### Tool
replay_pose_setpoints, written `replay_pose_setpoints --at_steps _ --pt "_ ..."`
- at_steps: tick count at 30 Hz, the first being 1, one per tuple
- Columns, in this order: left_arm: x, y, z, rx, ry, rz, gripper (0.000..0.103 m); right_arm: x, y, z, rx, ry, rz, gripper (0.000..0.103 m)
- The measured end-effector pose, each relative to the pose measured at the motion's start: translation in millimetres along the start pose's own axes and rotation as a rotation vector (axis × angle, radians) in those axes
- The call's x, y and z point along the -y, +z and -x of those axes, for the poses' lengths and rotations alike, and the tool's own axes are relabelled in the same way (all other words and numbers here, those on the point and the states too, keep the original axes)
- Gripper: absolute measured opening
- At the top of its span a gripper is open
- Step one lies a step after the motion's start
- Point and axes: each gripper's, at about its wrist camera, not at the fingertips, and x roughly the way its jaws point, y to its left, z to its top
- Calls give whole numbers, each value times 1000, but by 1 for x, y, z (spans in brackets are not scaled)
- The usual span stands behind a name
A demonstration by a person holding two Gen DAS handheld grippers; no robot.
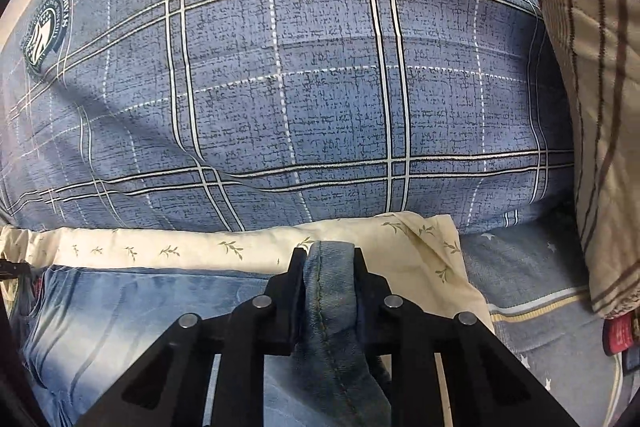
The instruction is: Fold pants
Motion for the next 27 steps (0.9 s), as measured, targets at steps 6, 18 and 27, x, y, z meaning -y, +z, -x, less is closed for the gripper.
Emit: replay_pose_setpoints --at_steps 6,18,27 --pt "12 -9 34 142 -24 -22 7 3 3 14 32 25 -13 22" --pt "-17 -107 177 372 -178 -68 8 35 -54 128 147 125 -103 21" --pt "-53 -259 193 341 -154 -160 8 64 -173 194 97 165 -119 22"
